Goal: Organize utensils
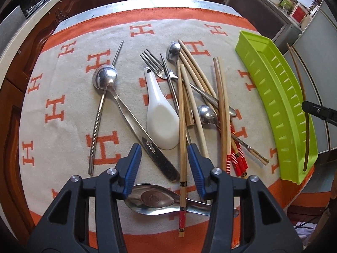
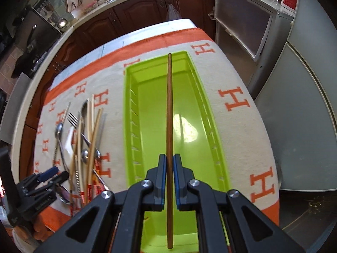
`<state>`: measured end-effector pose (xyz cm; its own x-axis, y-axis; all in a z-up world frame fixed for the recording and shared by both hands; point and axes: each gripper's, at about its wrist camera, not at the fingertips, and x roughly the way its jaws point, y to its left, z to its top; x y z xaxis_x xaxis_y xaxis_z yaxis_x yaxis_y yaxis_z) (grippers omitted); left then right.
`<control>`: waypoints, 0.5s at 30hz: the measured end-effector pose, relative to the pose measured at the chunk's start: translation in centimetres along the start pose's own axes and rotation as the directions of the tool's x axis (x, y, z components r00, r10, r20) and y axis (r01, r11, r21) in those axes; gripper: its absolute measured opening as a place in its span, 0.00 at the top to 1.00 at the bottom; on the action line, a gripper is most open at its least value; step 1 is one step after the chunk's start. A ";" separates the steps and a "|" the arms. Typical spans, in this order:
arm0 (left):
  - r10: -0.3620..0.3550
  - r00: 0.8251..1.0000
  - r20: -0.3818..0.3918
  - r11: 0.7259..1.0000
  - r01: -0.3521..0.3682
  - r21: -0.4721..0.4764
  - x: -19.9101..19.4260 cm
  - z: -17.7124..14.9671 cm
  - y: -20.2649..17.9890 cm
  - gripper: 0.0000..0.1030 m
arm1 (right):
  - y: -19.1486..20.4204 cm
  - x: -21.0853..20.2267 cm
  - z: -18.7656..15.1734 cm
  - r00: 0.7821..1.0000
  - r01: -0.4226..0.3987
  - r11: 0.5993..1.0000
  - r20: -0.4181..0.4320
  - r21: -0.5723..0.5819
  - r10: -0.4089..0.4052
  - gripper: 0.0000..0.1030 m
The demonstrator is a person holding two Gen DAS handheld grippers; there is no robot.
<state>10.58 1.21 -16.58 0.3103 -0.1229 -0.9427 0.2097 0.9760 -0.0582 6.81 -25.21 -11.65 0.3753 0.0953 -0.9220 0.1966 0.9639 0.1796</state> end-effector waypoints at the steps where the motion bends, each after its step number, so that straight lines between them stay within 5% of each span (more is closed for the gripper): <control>1: 0.004 1.000 -0.005 1.000 -0.004 0.000 0.2 0.0 -0.2 0.58 | 0.0 0.4 -0.1 1.000 0.007 1.000 -0.006 -0.008 -0.007 0.94; 8: 0.042 0.999 -0.026 0.999 -0.042 0.015 1.1 -0.1 -1.2 0.59 | 0.9 2.1 0.0 0.999 -0.019 0.999 -0.036 -0.051 0.017 0.94; 15: 0.058 0.998 -0.041 0.998 -0.057 0.006 1.7 0.1 -1.4 0.83 | 1.8 3.6 1.0 0.994 -0.078 0.995 -0.078 -0.054 0.074 0.94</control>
<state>10.93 -0.40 -18.11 0.2838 -0.0590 -0.9571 0.1973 0.9803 -0.0019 9.43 -23.35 -14.26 0.3166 0.1854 -0.9303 0.1175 0.9655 0.2324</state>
